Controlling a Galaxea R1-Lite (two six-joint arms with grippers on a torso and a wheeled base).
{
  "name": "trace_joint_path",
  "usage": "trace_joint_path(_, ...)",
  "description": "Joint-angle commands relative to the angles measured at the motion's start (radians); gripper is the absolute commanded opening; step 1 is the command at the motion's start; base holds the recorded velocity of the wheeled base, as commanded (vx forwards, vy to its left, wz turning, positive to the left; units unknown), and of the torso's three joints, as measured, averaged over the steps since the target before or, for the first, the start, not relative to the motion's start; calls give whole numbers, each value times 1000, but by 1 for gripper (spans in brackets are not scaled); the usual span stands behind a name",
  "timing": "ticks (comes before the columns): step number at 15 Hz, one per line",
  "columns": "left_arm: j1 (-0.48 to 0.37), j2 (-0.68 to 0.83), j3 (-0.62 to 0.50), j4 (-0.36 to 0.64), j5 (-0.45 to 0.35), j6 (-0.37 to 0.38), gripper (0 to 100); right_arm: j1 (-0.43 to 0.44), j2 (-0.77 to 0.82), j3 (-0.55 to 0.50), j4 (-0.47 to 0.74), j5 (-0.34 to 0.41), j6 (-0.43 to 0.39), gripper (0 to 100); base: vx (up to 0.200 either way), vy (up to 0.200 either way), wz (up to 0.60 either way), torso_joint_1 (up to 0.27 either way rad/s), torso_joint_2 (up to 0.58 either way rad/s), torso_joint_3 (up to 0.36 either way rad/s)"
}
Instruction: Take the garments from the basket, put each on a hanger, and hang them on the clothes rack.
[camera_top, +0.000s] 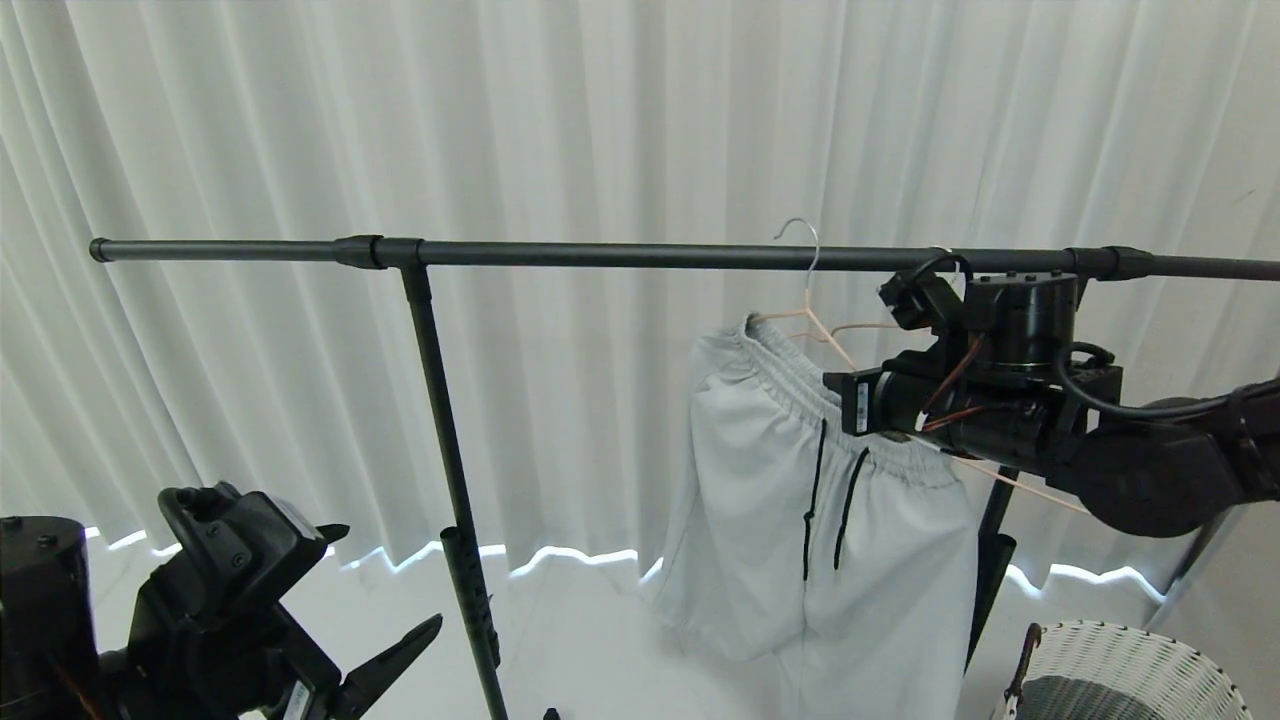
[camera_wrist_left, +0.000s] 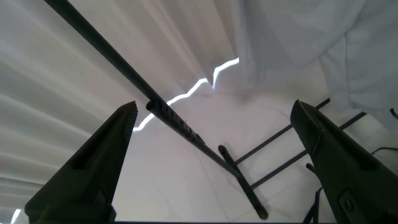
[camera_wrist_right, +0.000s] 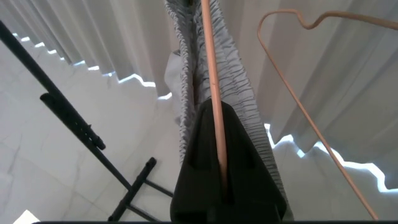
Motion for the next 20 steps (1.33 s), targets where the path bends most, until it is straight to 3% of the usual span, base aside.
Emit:
trace_joint_path(1, -3, 1, 0, 0, 0, -1, 100, -2, 42, -27, -4, 0, 0, 0, 0, 0, 0, 0, 0, 0)
trace_joint_path(10, -17, -1, 12, 0, 0, 0, 100, -4, 87, -52, -5, -16, -2, 0, 0, 0, 0, 0, 0, 0)
trace_joint_path(11, -18, 1, 12, 0, 0, 0, 100, -4, 87, -53, -5, -16, -2, 100, 0, 0, 0, 0, 0, 0)
trace_joint_path(16, 0, 7, 4, 0, 2, -9, 100, -4, 2, -12, -4, -65, -5, 100, 0, 0, 0, 0, 0, 0)
trace_joint_path(20, 40, 4, 24, -2, 2, -10, 100, 25, -281, 174, 22, -85, -35, 100, 0, 0, 0, 0, 0, 0)
